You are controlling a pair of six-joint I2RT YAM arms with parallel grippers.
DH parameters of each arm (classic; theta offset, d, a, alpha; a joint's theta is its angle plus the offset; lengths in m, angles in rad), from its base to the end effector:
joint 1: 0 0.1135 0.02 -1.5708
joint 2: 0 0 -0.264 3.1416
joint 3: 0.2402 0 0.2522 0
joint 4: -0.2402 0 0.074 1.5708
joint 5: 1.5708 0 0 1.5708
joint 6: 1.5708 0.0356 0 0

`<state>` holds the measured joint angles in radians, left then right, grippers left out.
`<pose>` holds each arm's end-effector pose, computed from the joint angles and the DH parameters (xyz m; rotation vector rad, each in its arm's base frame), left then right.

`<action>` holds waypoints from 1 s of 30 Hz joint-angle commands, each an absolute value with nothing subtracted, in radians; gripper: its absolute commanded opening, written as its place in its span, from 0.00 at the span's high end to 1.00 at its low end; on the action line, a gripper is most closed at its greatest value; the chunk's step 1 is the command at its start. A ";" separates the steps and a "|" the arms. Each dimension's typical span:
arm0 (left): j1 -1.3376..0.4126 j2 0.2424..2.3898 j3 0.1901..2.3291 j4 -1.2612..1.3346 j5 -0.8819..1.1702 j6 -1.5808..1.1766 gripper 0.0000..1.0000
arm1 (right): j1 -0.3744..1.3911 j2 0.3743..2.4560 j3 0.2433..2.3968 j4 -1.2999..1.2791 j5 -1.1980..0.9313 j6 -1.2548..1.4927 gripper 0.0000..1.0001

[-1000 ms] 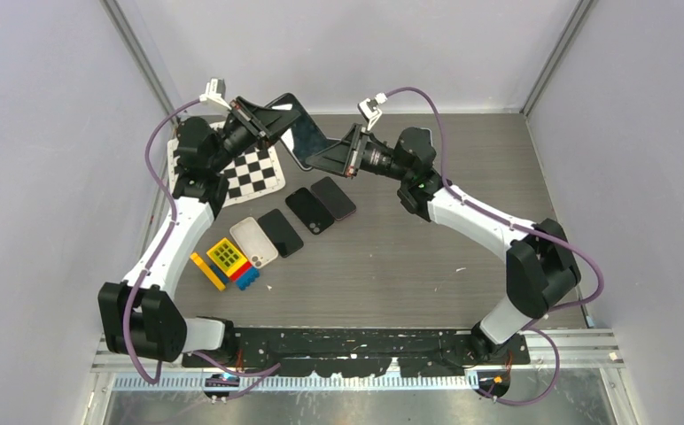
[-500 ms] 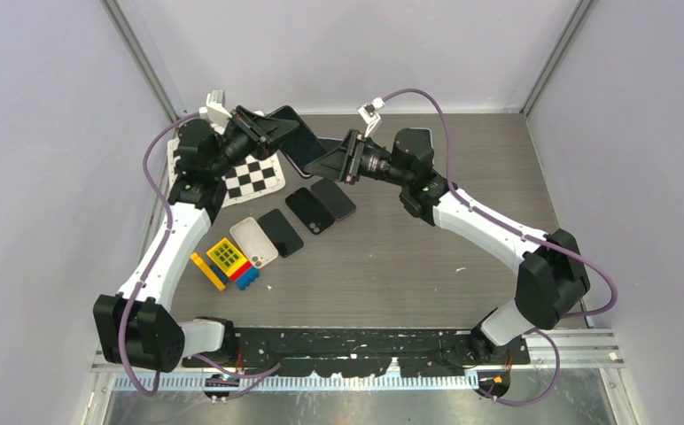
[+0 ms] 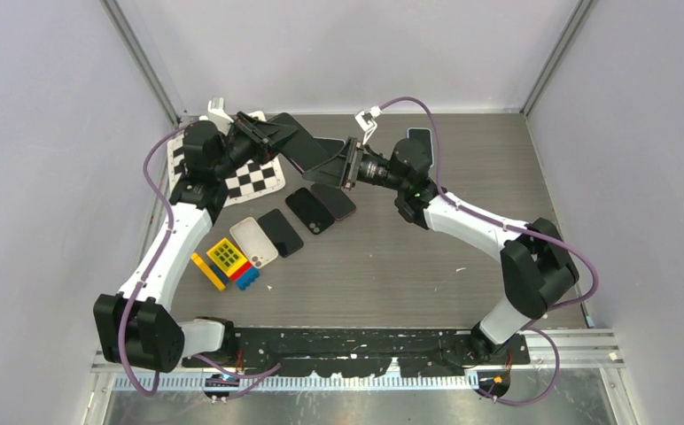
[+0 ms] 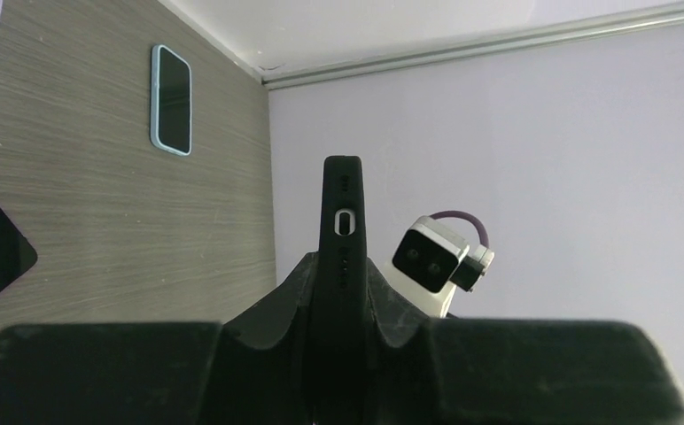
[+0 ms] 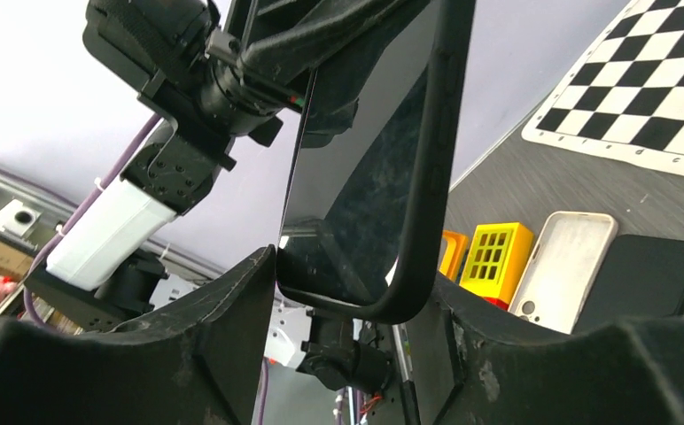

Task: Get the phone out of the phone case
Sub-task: Remove the phone case from the phone.

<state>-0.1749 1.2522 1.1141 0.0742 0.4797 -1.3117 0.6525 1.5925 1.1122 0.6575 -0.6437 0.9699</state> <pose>0.2862 -0.0673 0.3832 -0.6264 1.7546 -1.4797 0.2823 0.2426 0.3355 -0.3706 1.6535 1.7254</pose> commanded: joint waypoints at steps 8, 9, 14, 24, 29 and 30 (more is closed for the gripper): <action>-0.180 1.207 1.115 0.111 0.432 -1.423 1.00 | 0.666 1.634 1.100 0.742 -0.675 0.967 0.67; -0.179 1.207 1.114 0.106 0.438 -1.428 1.00 | 0.666 1.636 1.099 0.727 -0.669 0.963 0.70; -0.179 1.197 1.097 0.105 0.453 -1.460 1.00 | 0.666 1.636 1.097 0.700 -0.631 0.936 0.80; -0.180 1.201 1.076 0.069 0.508 -1.597 1.00 | 0.668 1.596 1.087 0.424 -0.458 0.670 0.99; -0.180 1.218 1.064 0.075 0.549 -1.682 1.00 | 0.678 1.575 1.086 0.345 -0.441 0.523 0.99; -0.180 1.222 1.061 0.078 0.558 -1.697 1.00 | 0.685 1.567 1.096 0.294 -0.435 0.492 0.99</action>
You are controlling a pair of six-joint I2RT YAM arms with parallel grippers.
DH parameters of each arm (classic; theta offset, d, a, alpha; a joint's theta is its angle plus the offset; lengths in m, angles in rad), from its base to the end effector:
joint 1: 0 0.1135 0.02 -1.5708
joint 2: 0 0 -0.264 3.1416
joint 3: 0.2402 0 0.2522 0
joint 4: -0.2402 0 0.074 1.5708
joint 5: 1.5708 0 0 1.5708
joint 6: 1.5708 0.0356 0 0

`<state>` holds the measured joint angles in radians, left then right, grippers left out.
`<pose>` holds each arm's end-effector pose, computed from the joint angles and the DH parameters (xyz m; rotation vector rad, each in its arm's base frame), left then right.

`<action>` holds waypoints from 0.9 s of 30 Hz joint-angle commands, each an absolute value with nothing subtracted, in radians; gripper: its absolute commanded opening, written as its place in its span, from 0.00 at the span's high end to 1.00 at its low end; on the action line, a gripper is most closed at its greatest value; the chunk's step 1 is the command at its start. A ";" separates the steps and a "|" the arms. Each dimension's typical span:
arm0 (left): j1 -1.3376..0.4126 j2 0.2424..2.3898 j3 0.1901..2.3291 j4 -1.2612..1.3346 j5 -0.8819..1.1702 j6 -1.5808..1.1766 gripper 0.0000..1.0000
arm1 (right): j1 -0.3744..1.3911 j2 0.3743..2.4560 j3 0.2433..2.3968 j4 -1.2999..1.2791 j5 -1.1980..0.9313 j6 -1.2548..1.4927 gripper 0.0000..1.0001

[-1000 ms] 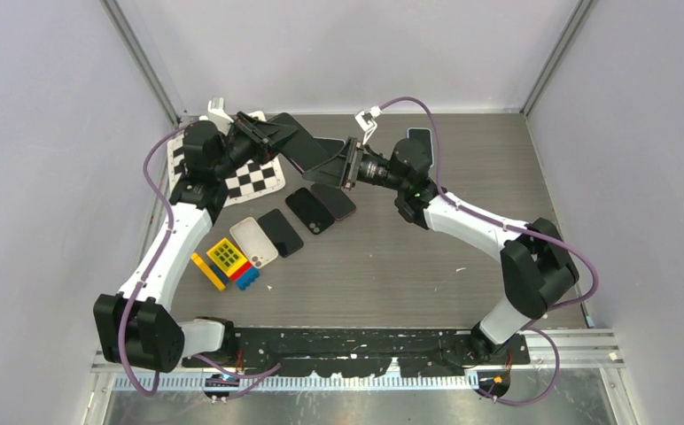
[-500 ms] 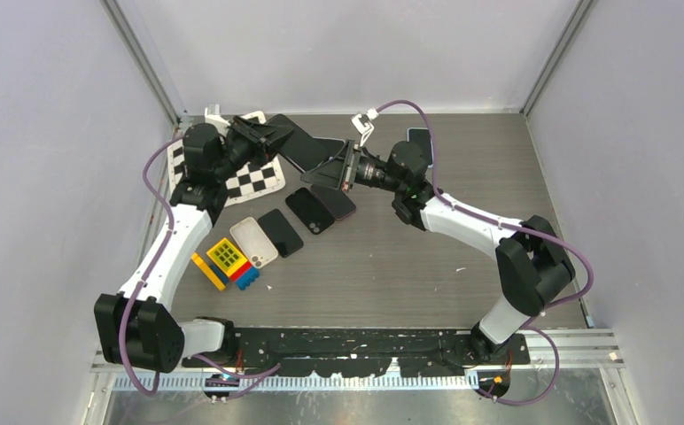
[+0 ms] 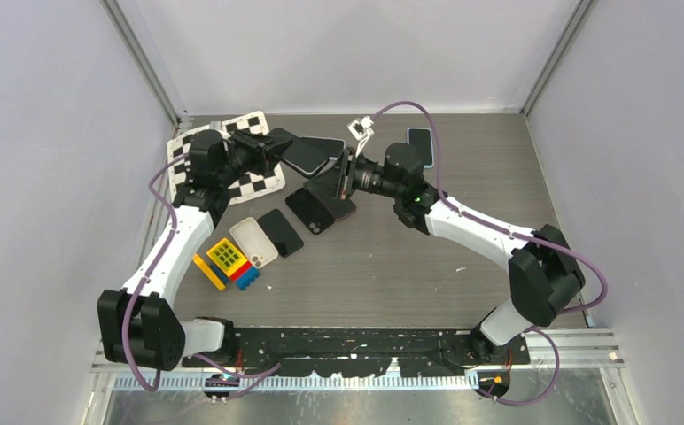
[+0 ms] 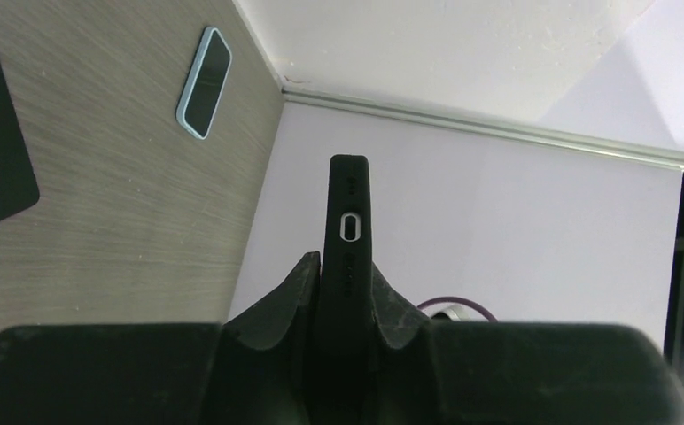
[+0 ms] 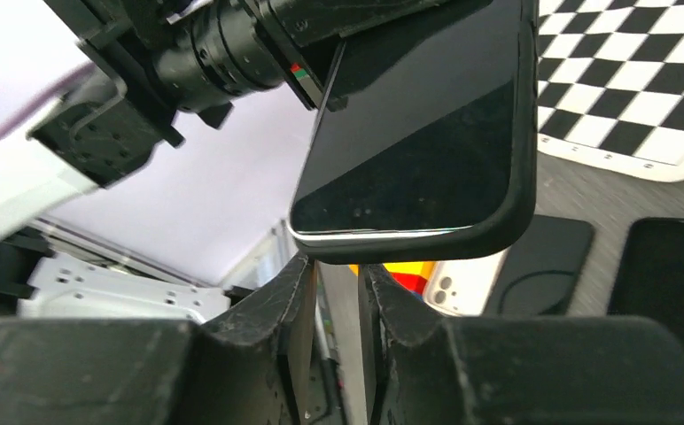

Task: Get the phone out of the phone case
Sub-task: Remove the phone case from the phone.

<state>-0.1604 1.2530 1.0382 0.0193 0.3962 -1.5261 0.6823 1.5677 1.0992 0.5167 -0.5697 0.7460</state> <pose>0.2885 -0.0606 0.3499 -1.0116 1.7692 -1.5019 0.2740 0.2474 0.3254 -0.4615 1.6919 1.5232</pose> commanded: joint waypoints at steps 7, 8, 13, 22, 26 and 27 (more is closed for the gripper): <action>-0.179 1.223 1.046 0.074 0.548 -1.697 1.00 | 0.692 1.533 1.108 0.227 -0.378 0.411 0.99; -0.177 1.224 1.046 0.067 0.543 -1.684 1.00 | 0.692 1.529 1.106 0.234 -0.381 0.425 0.98; -0.160 1.218 1.041 0.027 0.503 -1.587 1.00 | 0.687 1.476 1.076 0.242 -0.368 0.450 0.70; -0.152 1.209 1.127 0.014 0.615 -0.924 1.00 | 0.635 1.415 1.125 0.100 -0.594 0.402 0.32; -0.153 1.174 1.154 -0.054 0.763 -0.698 1.00 | 0.632 1.446 1.224 -0.073 -0.810 0.338 0.32; -0.153 1.164 1.152 -0.061 0.784 -0.670 1.00 | 0.632 1.448 1.232 -0.093 -0.824 0.333 0.32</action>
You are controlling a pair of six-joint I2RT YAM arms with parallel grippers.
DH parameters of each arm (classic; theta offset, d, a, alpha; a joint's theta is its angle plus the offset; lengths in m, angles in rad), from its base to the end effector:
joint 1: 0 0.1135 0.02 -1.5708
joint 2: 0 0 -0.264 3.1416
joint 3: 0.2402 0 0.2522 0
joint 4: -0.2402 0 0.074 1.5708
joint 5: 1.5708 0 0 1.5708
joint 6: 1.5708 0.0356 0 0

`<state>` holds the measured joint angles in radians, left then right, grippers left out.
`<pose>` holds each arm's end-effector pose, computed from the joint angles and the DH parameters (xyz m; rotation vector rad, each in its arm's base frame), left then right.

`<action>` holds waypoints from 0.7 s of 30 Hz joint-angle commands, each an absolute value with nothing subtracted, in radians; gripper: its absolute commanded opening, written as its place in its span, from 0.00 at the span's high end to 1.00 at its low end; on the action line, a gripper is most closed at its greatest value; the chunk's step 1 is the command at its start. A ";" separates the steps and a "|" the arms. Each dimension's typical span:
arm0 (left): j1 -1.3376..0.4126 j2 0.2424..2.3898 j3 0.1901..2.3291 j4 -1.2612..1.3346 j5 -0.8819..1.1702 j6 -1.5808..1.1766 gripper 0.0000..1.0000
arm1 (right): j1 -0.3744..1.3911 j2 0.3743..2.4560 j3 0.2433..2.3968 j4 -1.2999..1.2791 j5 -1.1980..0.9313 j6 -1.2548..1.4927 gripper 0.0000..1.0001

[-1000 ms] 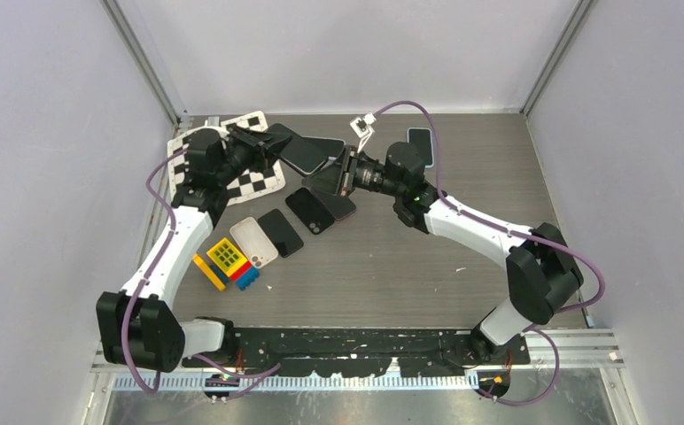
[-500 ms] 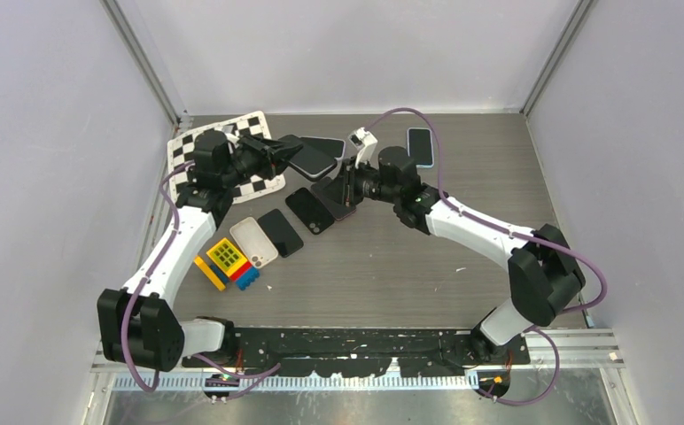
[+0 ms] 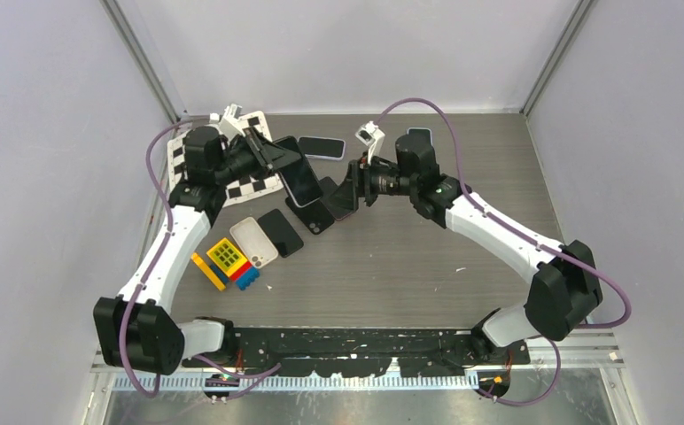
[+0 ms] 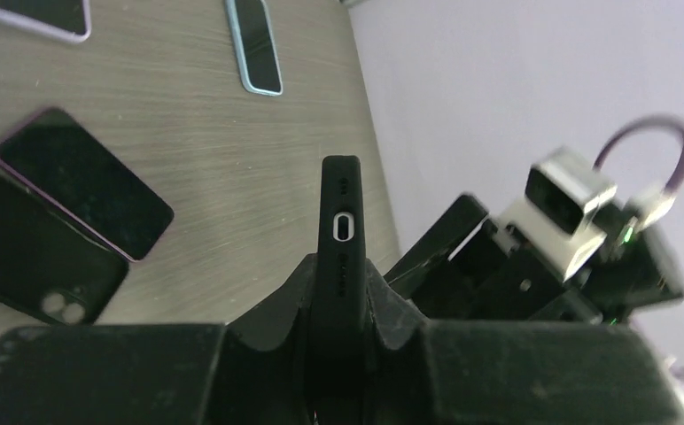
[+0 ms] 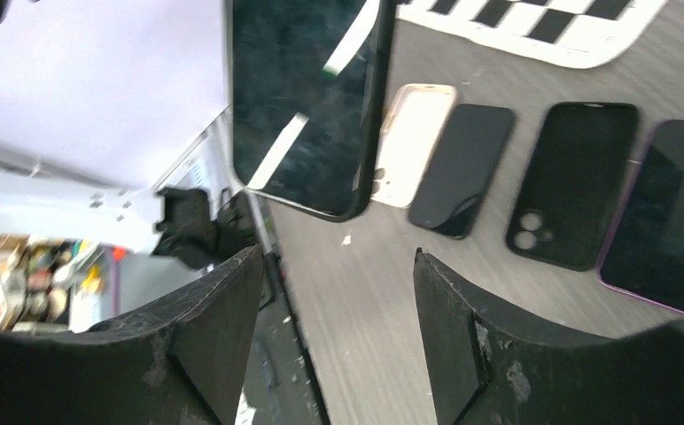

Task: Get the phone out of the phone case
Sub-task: Remove the phone case from the phone.

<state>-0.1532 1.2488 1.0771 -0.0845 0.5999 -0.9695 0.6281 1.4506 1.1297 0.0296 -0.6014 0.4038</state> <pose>0.2816 -0.0638 0.3550 -0.3451 1.9652 -1.3055 0.2622 0.2153 0.3256 -0.6680 1.8949 1.2469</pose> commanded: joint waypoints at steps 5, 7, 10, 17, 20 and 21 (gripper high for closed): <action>-0.152 1.155 1.146 -0.026 0.901 -0.637 1.00 | 0.632 1.469 1.272 -0.094 -0.855 0.339 0.32; -0.153 1.158 1.142 -0.009 0.930 -0.646 1.00 | 0.634 1.484 1.286 -0.088 -0.872 0.350 0.34; -0.152 1.157 1.137 0.034 0.971 -0.669 1.00 | 0.634 1.496 1.296 -0.084 -0.887 0.360 0.38; -0.153 1.158 1.120 0.109 1.013 -0.724 1.00 | 0.648 1.491 1.281 -0.079 -0.879 0.345 0.43; -0.152 1.162 1.118 0.132 1.031 -0.740 1.00 | 0.656 1.487 1.267 -0.067 -0.873 0.333 0.43; -0.152 1.163 1.118 0.139 1.036 -0.744 1.00 | 0.658 1.486 1.265 -0.057 -0.876 0.333 0.44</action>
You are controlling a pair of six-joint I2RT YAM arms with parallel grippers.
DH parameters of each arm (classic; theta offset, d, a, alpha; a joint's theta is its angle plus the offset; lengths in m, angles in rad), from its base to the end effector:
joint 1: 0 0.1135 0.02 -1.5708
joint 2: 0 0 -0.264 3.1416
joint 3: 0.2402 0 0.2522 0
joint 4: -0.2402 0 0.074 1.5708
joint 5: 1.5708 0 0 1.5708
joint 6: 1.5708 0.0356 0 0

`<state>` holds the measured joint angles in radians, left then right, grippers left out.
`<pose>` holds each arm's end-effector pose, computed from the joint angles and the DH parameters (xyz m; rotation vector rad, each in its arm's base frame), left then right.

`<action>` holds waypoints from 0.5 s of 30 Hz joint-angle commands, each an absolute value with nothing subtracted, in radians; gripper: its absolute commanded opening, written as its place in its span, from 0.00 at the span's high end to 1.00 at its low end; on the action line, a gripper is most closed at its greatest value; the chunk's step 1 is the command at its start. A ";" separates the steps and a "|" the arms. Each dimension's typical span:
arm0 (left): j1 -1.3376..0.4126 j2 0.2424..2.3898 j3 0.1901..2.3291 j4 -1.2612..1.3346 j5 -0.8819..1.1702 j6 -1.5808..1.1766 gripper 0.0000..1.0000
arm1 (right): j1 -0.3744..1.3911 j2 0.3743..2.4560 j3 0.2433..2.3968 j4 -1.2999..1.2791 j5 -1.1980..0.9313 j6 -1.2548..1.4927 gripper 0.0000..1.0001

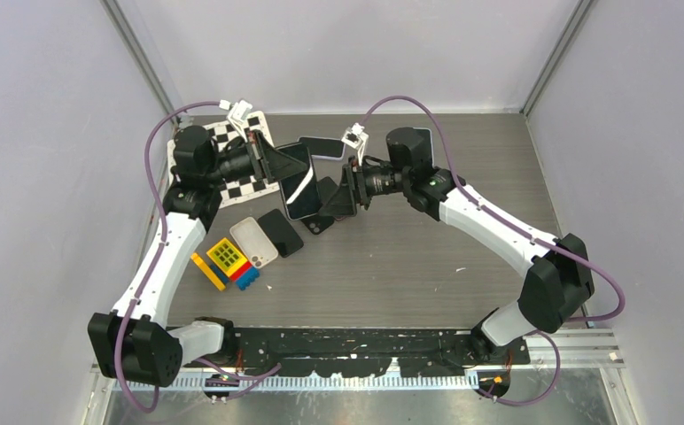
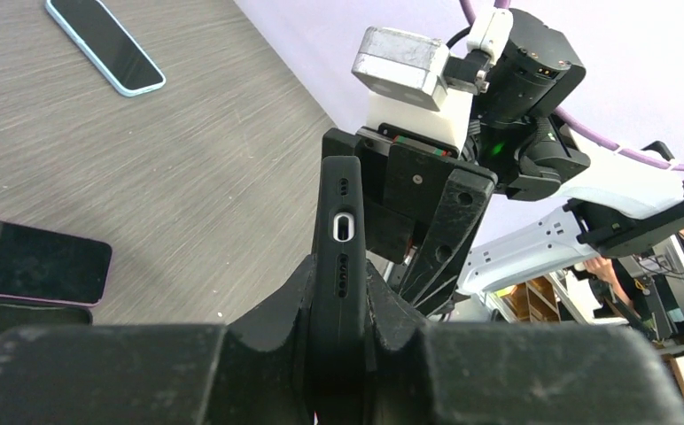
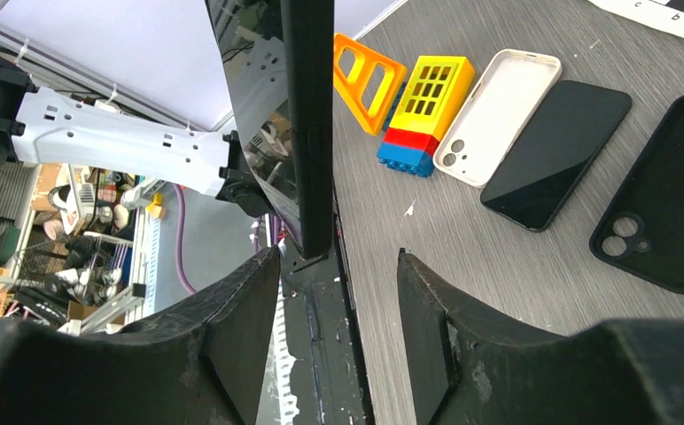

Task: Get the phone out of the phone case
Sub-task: Remove the phone case from the phone.

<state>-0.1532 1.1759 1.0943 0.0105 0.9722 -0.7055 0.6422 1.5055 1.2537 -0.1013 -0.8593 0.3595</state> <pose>0.2537 -0.0689 0.3903 0.3278 1.7898 -1.4173 0.2611 0.2290 0.3404 -0.9086 1.8782 1.4642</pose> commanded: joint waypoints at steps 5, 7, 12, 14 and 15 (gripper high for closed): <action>-0.152 1.157 1.107 0.162 1.053 -0.748 1.00 | 0.660 1.480 1.255 -0.020 -0.879 0.342 0.54; -0.152 1.152 1.096 0.177 1.048 -0.756 1.00 | 0.660 1.481 1.260 -0.012 -0.876 0.360 0.59; -0.152 1.151 1.060 0.267 1.059 -0.838 1.00 | 0.660 1.498 1.271 -0.012 -0.872 0.368 0.72; -0.152 1.156 1.051 0.311 1.072 -0.885 1.00 | 0.660 1.508 1.275 -0.020 -0.872 0.364 0.80; -0.152 1.157 1.046 0.334 1.079 -0.912 1.00 | 0.660 1.511 1.279 -0.027 -0.873 0.359 0.85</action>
